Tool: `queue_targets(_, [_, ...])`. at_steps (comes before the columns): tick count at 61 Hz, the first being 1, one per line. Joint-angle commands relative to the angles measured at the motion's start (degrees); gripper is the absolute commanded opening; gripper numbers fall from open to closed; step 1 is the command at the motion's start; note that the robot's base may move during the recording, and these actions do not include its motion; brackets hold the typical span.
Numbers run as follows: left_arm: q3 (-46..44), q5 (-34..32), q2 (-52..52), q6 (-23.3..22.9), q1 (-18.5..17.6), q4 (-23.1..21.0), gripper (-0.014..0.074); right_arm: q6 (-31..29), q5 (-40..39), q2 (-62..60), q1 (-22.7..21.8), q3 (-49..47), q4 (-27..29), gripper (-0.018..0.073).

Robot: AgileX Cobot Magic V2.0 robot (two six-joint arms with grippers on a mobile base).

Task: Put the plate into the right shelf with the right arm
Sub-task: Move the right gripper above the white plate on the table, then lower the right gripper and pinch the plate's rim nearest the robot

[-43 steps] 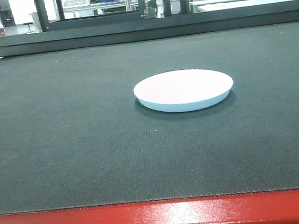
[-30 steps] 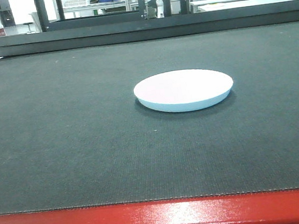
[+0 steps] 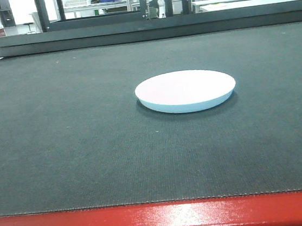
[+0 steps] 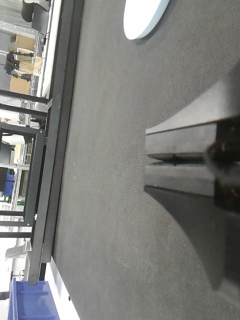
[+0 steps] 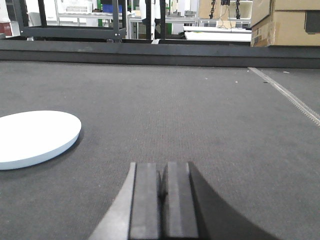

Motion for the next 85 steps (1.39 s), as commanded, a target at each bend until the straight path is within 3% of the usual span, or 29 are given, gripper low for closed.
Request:
queue_targets(1, [0.44, -5.27, -0.56, -0.34, -0.39, 0.01, -0.0047, -0.41, -6.94, -0.81, -0.46, -0.24, -0.51, 0.0025])
queue_targets(12, [0.44, -5.27, -0.56, -0.34, -0.39, 0.01, -0.0047, 0.8, -7.81, -0.68, -0.46, -2.92, -0.14, 0.0025])
queue_targets(23, [0.44, -5.27, -0.56, -0.34, -0.39, 0.01, -0.0047, 0.8, 6.9, 5.31, -0.46, -16.61, -0.14, 0.0037])
queue_targets(29, [0.44, -5.27, -0.56, -0.34, -0.39, 0.01, -0.0047, 0.8, 11.2, 12.39, -0.46, -23.47, -0.14, 0.0124])
queue_targets(40, [0.44, -5.27, -0.56, -0.34, -0.39, 0.01, -0.0047, 0.8, 14.29, 28.78, -0.37, -35.82, -0.14, 0.0412])
queue_targets(45, [0.44, -5.27, -0.56, -0.34, -0.39, 0.01, -0.0047, 0.8, 15.09, 36.22, 0.6, -41.03, -0.14, 0.0471])
queue_targets(70, [0.44, -5.27, -0.56, -0.34, -0.39, 0.01, -0.0047, 0.85, 28.84, 75.71, 13.72, -72.03, -0.19, 0.047])
queue_targets(85, [0.44, -5.27, -0.56, -0.34, -0.39, 0.01, -0.0047, 1.34, 33.09, 93.6, 16.09, -83.65, -0.19, 0.047])
